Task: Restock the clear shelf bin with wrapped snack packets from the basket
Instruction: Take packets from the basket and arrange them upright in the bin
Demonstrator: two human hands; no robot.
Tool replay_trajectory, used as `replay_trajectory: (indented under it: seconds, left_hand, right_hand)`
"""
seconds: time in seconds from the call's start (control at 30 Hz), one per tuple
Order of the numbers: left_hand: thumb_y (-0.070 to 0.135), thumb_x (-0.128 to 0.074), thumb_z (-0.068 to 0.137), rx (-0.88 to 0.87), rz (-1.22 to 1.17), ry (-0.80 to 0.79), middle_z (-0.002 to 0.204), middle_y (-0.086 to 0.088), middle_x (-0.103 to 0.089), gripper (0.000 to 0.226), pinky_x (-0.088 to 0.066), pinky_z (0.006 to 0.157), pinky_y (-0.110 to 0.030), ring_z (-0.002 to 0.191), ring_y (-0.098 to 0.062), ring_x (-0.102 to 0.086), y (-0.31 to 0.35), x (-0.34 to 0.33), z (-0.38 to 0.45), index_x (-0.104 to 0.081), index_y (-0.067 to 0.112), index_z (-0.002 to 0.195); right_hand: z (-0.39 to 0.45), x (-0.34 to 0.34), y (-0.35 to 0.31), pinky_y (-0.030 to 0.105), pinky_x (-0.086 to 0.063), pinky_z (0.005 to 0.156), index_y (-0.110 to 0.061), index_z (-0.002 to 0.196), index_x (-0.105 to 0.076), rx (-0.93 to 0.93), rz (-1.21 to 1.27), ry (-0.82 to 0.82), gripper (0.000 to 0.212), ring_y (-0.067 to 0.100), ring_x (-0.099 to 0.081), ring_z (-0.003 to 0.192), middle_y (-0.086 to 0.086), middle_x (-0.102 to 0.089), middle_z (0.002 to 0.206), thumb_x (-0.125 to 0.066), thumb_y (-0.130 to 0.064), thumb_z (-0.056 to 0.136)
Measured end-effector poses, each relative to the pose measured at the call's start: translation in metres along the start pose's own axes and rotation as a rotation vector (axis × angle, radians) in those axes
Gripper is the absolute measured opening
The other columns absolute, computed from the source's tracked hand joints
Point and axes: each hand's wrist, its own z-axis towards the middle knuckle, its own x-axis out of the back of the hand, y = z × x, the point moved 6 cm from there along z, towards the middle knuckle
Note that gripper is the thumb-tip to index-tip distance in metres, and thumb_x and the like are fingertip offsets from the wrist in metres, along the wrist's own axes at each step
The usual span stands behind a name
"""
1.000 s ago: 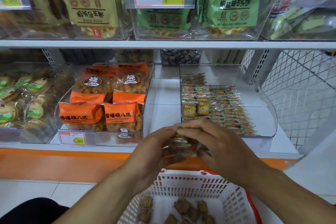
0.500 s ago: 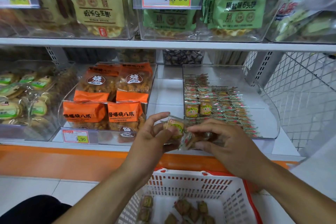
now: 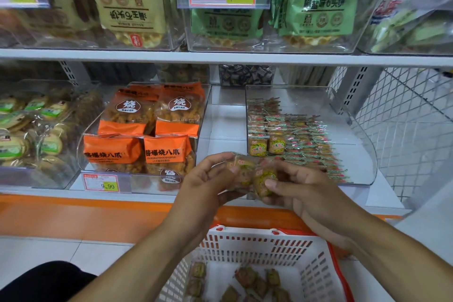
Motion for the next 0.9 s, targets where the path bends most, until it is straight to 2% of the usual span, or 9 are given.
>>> replay_trajectory:
  seconds: [0.1,0.23,0.37,0.53,0.63,0.73,0.77,0.83,0.9]
  left_hand:
    - [0.021,-0.069,0.083,-0.012,-0.002,-0.002,0.108,-0.018,-0.075,0.034,-0.060,0.077,-0.033,0.091,-0.027,-0.073,-0.001,0.000,0.001,-0.069,0.013,0.116]
    - [0.018,-0.067,0.084,-0.040,0.022,-0.006,0.114,-0.015,-0.074,0.037,-0.061,0.081,-0.034,0.094,-0.025,-0.072,-0.004,-0.004,0.000,-0.067,0.016,0.121]
    - [0.013,-0.062,0.089,-0.090,0.085,-0.025,0.109,-0.005,-0.075,0.042,-0.057,0.081,-0.026,0.098,-0.016,-0.072,-0.008,-0.014,-0.002,-0.060,0.019,0.131]
    - [0.006,-0.044,0.106,-0.174,0.296,-0.051,0.122,0.008,-0.072,0.039,-0.051,0.090,-0.016,0.116,-0.010,-0.066,-0.007,-0.032,0.000,-0.058,0.031,0.134]
    - [0.010,-0.043,0.108,-0.148,0.402,-0.091,0.123,0.025,-0.068,0.043,-0.048,0.088,-0.008,0.117,0.005,-0.062,-0.008,-0.049,0.011,-0.052,0.035,0.141]
    - [0.017,-0.049,0.106,-0.067,0.507,-0.139,0.116,0.043,-0.062,0.048,-0.045,0.098,-0.010,0.116,0.018,-0.055,-0.017,-0.068,0.029,-0.041,0.051,0.140]
    - [0.019,-0.051,0.106,-0.049,0.555,-0.161,0.112,0.041,-0.064,0.052,-0.047,0.094,-0.010,0.110,0.018,-0.057,-0.020,-0.074,0.035,-0.037,0.054,0.141]
    - [0.022,-0.054,0.104,-0.039,0.706,-0.187,0.106,0.033,-0.063,0.059,-0.048,0.073,-0.002,0.094,0.021,-0.059,-0.023,-0.087,0.045,-0.029,0.060,0.141]
    - [0.021,-0.055,0.101,-0.057,0.808,-0.175,0.114,0.023,-0.060,0.057,-0.052,0.067,-0.010,0.093,0.010,-0.063,-0.025,-0.098,0.054,-0.031,0.062,0.133]
  right_hand:
    - [0.000,-0.002,0.002,0.027,-0.060,0.072,-0.011,0.104,-0.079,-0.058,0.061,0.008,0.031,0.027,-0.074,0.092,0.019,-0.075,0.109,-0.074,-0.009,0.073]
    - [-0.003,-0.003,0.002,0.034,-0.059,0.082,-0.018,0.106,-0.080,-0.065,-0.083,0.030,0.028,0.024,-0.074,0.099,0.014,-0.076,0.110,-0.070,-0.022,0.080]
    - [-0.006,-0.012,0.007,0.033,-0.059,0.086,-0.013,0.117,-0.074,-0.082,-0.073,-0.025,0.034,0.024,-0.070,0.111,0.009,-0.075,0.116,-0.068,-0.024,0.084]
    - [0.001,-0.008,-0.008,0.037,-0.061,0.080,-0.013,0.128,-0.065,-0.103,0.051,-0.122,0.052,0.033,-0.071,0.105,0.016,-0.072,0.114,-0.074,-0.003,0.078]
    - [0.011,0.008,-0.023,0.038,-0.061,0.077,-0.010,0.129,-0.062,-0.145,0.050,-0.152,0.059,0.035,-0.072,0.102,0.022,-0.070,0.115,-0.070,0.012,0.075]
    - [0.035,0.042,-0.036,0.033,-0.061,0.072,-0.007,0.129,-0.061,-0.055,0.010,0.084,0.061,0.031,-0.073,0.097,0.024,-0.071,0.116,-0.067,0.017,0.073]
    - [0.044,0.057,-0.041,0.032,-0.060,0.070,-0.008,0.129,-0.060,-0.003,-0.052,0.214,0.060,0.029,-0.073,0.095,0.023,-0.071,0.116,-0.068,0.017,0.075]
    - [0.061,0.086,-0.054,0.029,-0.058,0.072,-0.014,0.123,-0.060,0.105,-0.304,0.456,0.055,0.021,-0.072,0.090,0.010,-0.074,0.107,-0.076,0.010,0.076]
    - [0.079,0.109,-0.061,0.027,-0.053,0.075,-0.020,0.116,-0.057,0.143,-0.513,0.576,0.054,0.013,-0.068,0.088,-0.005,-0.070,0.099,-0.084,-0.001,0.073]
